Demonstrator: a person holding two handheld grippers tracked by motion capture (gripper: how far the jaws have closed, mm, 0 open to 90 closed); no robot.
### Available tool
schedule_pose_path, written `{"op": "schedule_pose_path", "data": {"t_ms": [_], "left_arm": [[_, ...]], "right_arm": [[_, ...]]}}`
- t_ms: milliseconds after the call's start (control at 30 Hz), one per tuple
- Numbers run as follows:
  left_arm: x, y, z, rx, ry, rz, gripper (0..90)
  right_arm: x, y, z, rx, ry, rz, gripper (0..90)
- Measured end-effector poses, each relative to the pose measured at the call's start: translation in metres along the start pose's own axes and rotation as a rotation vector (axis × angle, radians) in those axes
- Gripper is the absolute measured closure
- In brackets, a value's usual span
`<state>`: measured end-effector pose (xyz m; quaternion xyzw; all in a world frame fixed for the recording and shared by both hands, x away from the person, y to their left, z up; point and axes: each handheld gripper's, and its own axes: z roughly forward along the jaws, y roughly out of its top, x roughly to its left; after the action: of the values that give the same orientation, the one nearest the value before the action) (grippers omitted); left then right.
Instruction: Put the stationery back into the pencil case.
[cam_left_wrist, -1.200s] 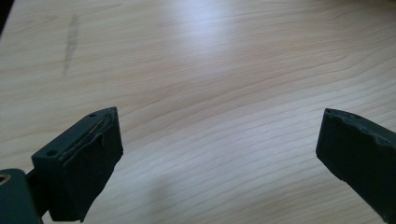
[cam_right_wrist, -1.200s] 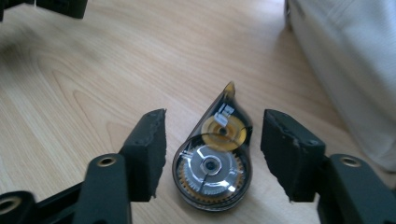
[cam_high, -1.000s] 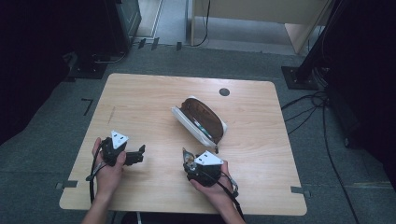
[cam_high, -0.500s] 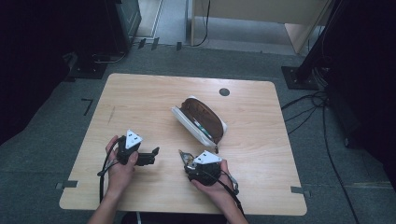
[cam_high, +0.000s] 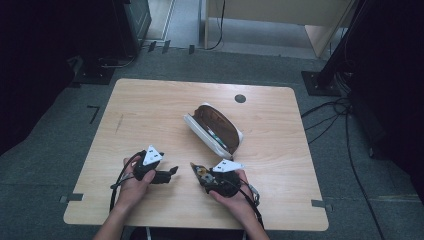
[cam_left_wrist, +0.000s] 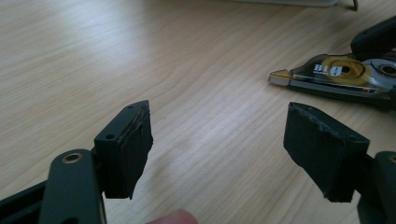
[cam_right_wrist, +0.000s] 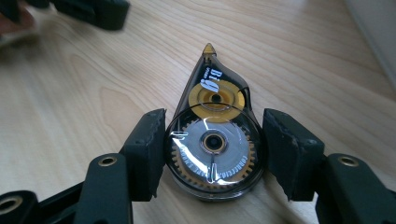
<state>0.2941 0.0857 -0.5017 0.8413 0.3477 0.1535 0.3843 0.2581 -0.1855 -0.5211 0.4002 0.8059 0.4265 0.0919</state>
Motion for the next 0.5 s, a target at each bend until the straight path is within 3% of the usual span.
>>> {"op": "schedule_pose_path", "data": {"t_ms": [133, 300, 500], "left_arm": [[-0.005, 0.0, 0.002, -0.003, -0.03, 0.022, 25.2], [-0.012, -0.002, 0.009, 0.04, -0.062, 0.076, 22.2], [-0.021, -0.005, 0.016, 0.047, -0.033, 0.16, 22.4]], "right_arm": [[-0.001, 0.002, 0.0, 0.01, 0.043, 0.023, 41.7], [0.001, 0.003, -0.001, -0.005, 0.045, 0.02, 41.7], [0.004, 0.008, -0.005, -0.003, 0.064, 0.012, 41.7]]}}
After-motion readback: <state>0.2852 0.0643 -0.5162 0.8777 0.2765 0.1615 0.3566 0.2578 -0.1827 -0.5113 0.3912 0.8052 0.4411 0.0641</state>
